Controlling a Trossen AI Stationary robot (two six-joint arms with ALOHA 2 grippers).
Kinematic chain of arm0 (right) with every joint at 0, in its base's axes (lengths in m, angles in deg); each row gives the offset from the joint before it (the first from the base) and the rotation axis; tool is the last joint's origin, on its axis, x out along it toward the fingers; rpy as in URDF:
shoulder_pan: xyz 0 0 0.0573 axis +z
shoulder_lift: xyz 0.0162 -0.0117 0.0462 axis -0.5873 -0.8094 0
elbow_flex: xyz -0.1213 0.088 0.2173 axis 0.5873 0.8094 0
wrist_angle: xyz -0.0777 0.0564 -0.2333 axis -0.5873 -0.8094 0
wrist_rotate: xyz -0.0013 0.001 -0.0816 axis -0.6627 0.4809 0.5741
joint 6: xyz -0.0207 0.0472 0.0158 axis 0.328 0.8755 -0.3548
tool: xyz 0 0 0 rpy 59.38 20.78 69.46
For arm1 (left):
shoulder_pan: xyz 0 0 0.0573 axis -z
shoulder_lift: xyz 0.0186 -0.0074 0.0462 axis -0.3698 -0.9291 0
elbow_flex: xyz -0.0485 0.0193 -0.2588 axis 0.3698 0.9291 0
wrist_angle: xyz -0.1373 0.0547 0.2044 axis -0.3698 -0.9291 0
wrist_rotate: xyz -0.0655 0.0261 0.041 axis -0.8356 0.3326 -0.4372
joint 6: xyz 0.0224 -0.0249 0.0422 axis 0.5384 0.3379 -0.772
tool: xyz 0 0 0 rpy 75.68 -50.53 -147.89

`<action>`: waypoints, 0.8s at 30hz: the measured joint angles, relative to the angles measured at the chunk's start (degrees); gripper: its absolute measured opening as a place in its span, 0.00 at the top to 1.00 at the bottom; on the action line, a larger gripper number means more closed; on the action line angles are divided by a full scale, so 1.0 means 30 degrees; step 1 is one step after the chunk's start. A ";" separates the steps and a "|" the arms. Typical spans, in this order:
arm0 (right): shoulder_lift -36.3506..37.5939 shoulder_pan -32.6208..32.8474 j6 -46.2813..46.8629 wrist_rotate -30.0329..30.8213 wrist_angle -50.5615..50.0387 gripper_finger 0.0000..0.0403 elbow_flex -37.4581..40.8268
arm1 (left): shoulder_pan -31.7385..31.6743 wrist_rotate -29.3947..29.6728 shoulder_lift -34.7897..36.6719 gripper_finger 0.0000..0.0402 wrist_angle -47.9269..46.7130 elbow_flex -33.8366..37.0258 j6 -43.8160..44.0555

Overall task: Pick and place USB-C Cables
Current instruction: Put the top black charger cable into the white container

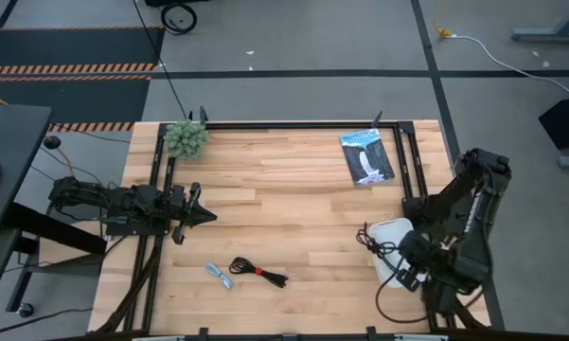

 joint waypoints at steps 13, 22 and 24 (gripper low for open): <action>-0.0015 0.1623 0.6467 -0.4401 -0.0019 0.94 0.1402 | -0.0003 -0.0007 0.0000 0.94 0.0000 0.0000 0.0003; -0.0020 0.1367 0.6460 -0.5658 0.0484 0.94 0.1450 | -0.0005 -0.0004 0.0000 0.94 0.0000 -0.0004 0.0005; -0.0019 0.1367 0.6482 -0.5716 0.0487 0.94 0.1450 | -0.0004 -0.0003 0.0000 0.94 0.0001 0.0000 0.0002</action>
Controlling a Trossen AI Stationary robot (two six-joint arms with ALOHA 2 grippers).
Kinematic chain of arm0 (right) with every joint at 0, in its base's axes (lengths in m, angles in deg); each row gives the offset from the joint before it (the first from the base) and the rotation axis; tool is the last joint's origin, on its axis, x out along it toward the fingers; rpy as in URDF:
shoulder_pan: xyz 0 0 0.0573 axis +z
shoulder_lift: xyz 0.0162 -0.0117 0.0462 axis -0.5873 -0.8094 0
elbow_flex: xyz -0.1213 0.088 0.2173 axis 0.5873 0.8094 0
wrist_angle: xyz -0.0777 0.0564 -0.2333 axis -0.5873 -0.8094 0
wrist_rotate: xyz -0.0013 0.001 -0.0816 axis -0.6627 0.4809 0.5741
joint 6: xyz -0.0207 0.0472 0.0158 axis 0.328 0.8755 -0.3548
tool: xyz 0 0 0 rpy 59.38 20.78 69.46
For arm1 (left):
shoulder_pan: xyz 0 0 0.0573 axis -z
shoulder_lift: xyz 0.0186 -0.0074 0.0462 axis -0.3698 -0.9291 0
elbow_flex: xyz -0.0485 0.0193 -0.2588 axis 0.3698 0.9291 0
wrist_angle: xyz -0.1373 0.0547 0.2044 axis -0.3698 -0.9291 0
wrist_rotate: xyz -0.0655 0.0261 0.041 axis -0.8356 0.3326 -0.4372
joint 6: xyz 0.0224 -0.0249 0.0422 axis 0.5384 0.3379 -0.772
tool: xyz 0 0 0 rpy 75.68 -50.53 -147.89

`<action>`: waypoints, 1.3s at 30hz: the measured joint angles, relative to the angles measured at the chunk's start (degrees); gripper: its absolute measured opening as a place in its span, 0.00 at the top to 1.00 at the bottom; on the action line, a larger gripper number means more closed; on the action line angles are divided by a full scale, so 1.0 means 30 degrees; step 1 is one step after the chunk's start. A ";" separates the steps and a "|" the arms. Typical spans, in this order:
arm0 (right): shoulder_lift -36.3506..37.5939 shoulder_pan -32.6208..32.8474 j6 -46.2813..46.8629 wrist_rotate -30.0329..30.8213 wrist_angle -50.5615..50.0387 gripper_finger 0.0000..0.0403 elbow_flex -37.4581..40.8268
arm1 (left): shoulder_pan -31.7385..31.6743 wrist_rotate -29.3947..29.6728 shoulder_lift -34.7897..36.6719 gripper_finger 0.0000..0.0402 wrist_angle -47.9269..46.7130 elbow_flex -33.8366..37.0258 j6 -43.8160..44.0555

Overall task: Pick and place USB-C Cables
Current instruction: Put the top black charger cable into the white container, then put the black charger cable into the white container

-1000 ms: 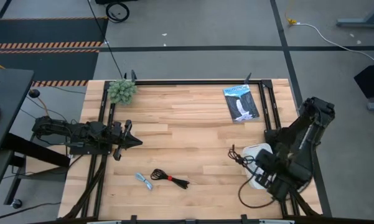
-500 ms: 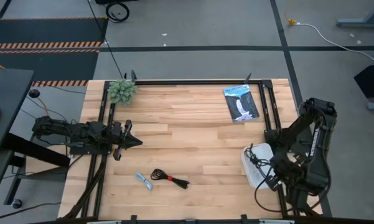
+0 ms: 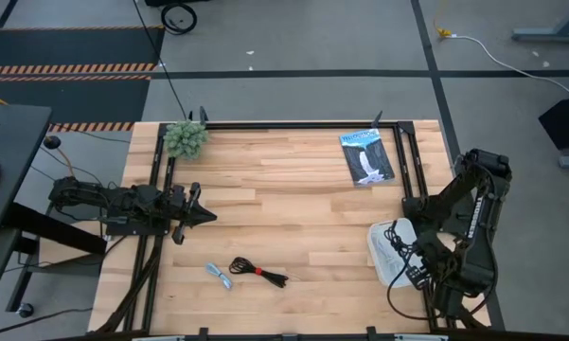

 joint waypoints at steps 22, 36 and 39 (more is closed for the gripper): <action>0.0003 -0.0163 -0.0015 0.2010 0.0144 0.72 0.0000 | -0.0001 -0.0003 0.0000 0.94 0.0004 -0.0004 0.0001; -0.0003 -0.0516 -0.0823 -0.0870 0.0105 0.73 0.0000 | -0.0001 -0.0004 0.0000 0.94 0.0002 0.0000 -0.0001; -0.0003 -0.0693 -0.0966 -0.0972 0.0186 0.73 0.0003 | 0.0003 -0.0002 0.0000 0.94 -0.0001 0.0000 0.0000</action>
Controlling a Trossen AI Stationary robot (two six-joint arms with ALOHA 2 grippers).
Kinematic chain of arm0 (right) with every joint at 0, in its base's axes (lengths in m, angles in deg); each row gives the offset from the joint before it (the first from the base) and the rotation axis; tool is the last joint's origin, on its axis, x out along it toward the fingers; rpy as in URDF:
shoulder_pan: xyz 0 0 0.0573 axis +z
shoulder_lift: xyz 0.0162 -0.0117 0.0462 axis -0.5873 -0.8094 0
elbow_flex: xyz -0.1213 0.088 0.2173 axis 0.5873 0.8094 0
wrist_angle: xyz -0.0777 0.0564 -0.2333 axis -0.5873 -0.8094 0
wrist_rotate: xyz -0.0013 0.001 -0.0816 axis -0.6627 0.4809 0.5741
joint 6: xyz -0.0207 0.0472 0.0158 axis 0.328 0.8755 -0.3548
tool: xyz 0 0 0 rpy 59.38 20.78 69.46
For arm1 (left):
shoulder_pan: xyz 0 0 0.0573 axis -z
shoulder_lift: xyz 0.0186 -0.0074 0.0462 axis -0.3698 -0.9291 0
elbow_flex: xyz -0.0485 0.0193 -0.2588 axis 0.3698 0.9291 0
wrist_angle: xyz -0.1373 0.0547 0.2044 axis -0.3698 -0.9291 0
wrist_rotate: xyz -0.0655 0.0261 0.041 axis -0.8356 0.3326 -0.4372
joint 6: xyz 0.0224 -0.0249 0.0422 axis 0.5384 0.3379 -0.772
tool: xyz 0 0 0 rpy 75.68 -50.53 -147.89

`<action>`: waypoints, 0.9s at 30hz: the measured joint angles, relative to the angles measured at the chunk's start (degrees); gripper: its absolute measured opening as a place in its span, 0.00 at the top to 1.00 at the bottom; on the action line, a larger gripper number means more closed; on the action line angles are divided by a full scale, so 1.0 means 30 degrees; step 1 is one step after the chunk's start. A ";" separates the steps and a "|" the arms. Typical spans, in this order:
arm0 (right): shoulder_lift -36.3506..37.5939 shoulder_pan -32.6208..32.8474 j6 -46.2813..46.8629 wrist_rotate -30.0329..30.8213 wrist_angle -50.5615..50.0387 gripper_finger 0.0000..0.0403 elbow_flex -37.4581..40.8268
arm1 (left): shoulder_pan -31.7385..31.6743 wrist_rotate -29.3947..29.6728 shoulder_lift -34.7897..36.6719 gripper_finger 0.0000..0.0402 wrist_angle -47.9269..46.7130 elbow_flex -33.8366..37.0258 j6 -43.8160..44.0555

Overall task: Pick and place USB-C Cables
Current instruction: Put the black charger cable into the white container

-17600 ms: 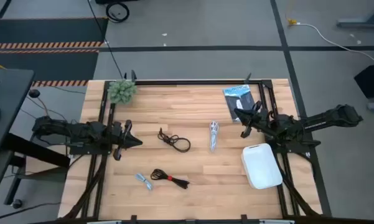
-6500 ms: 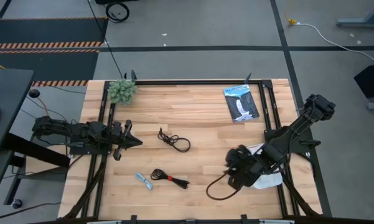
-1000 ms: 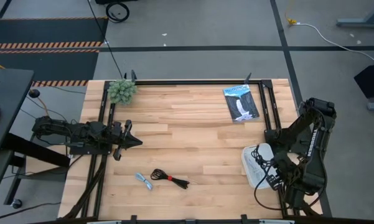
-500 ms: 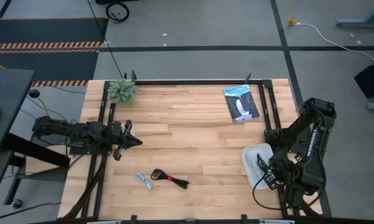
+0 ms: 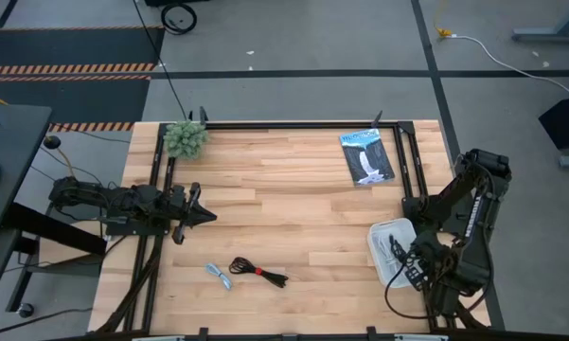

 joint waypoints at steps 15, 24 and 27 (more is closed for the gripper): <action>0.0000 -0.1797 -0.6546 1.1482 0.1993 0.73 0.0004 | 0.0002 0.0005 0.0000 0.94 0.0000 0.0000 -0.0003; 0.0000 -0.4240 -1.3719 1.8473 0.4178 0.73 0.0004 | -0.0005 0.0001 0.0000 0.94 0.0000 -0.0007 -0.0001; 0.0000 -0.5809 -1.6159 1.8313 0.5388 0.73 0.0004 | -0.0001 0.0002 0.0000 0.94 0.0000 -0.0007 -0.0004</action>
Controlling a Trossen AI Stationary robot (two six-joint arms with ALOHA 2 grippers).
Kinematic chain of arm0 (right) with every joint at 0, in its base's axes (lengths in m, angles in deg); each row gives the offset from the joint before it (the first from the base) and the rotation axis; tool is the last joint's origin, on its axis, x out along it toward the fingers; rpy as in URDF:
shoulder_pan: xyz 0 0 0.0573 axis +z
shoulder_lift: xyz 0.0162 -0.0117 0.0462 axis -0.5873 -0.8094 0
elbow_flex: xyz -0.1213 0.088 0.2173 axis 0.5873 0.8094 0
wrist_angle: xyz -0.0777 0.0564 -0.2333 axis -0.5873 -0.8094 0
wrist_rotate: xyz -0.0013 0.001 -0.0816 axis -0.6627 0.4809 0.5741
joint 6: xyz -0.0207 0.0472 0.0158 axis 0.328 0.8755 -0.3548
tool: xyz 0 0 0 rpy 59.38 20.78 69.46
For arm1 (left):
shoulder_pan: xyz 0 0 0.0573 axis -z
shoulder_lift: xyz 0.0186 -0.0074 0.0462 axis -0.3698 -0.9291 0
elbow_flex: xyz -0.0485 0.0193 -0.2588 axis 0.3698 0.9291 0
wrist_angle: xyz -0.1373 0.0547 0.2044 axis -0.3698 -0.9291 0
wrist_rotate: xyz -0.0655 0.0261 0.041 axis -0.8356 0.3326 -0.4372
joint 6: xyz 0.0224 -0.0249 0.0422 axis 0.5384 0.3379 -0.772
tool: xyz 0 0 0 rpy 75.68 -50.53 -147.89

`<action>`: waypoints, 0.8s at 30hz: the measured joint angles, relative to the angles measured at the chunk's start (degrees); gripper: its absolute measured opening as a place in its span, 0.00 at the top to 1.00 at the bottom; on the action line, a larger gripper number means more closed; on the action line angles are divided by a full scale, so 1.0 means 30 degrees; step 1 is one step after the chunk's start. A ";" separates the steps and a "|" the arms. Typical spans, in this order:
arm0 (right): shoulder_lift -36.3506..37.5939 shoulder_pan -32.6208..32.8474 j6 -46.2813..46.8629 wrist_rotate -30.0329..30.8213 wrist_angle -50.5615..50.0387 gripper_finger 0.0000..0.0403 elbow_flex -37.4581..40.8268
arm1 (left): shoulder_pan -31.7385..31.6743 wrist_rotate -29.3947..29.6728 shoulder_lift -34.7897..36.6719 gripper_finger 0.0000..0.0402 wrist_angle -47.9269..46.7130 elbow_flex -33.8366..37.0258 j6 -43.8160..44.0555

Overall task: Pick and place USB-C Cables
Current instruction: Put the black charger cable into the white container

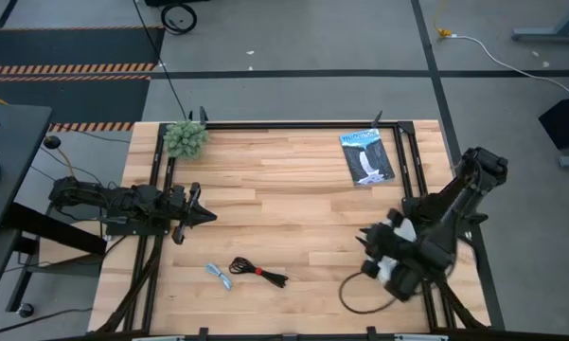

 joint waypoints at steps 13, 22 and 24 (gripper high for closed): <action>0.0000 -0.4583 -1.5265 -0.2846 1.1469 0.73 0.0000 | -0.0004 -0.0004 0.0000 0.94 0.0000 0.0000 0.0000; 0.0000 -0.6275 -1.9949 -0.6636 1.6343 0.73 0.0000 | -0.0004 -0.0002 0.0000 0.94 0.0002 0.0002 0.0005; 0.0000 -0.6501 -2.0140 -0.6851 1.6586 0.73 0.0000 | -0.0004 0.0007 0.0000 0.94 0.0079 0.0000 -0.0036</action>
